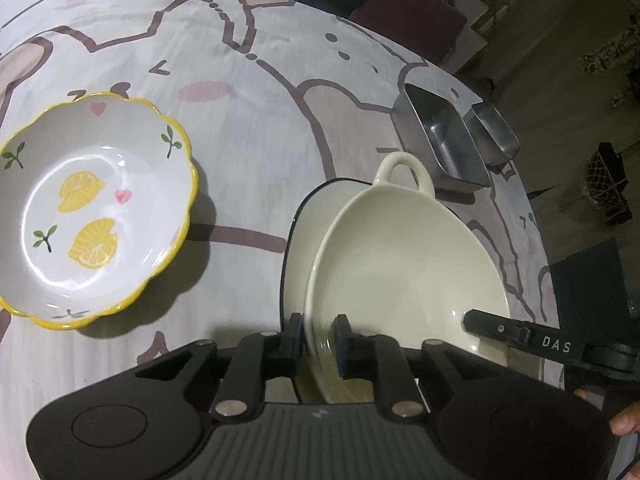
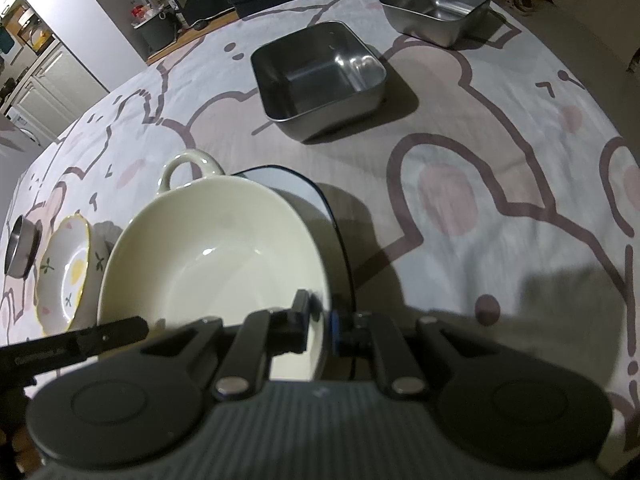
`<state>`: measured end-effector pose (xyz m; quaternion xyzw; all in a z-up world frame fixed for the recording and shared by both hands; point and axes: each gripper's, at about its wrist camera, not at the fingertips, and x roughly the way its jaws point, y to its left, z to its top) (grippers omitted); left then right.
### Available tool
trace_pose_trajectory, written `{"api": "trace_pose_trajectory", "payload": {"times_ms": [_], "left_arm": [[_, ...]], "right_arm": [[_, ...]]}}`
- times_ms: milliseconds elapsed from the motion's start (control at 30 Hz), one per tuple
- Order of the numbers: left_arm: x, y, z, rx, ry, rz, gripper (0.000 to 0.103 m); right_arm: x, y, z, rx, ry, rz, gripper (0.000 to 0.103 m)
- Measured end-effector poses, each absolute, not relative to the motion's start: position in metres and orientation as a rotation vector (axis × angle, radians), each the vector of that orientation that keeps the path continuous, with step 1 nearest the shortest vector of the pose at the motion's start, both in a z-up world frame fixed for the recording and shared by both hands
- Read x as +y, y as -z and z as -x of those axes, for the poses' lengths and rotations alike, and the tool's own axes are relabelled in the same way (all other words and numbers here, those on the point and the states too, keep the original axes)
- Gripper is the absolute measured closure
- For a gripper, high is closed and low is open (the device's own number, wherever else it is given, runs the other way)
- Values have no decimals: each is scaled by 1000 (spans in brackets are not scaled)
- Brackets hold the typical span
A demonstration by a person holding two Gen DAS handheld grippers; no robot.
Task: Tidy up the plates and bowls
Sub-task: 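Lower the cream bowl onto the dark-rimmed white plate with both grippers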
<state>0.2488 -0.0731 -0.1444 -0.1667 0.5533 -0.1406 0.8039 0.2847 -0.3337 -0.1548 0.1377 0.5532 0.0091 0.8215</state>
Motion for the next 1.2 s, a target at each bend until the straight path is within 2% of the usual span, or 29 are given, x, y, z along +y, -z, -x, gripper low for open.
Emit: {"api": "trace_pose_trajectory", "payload": {"times_ms": [767,900,1200], "left_arm": [[-55,130,-244,1124,271,375,89],[-58,132,-245,1130,287,381,97],[-60,133,-247,1114,285,367,98]], "right_arm": [[-330,154,-283,1176,-13,-269,89],[-330,154,-283,1175,-12,-268,89],[-330,154,-283,1183,-22,-263,89]]}}
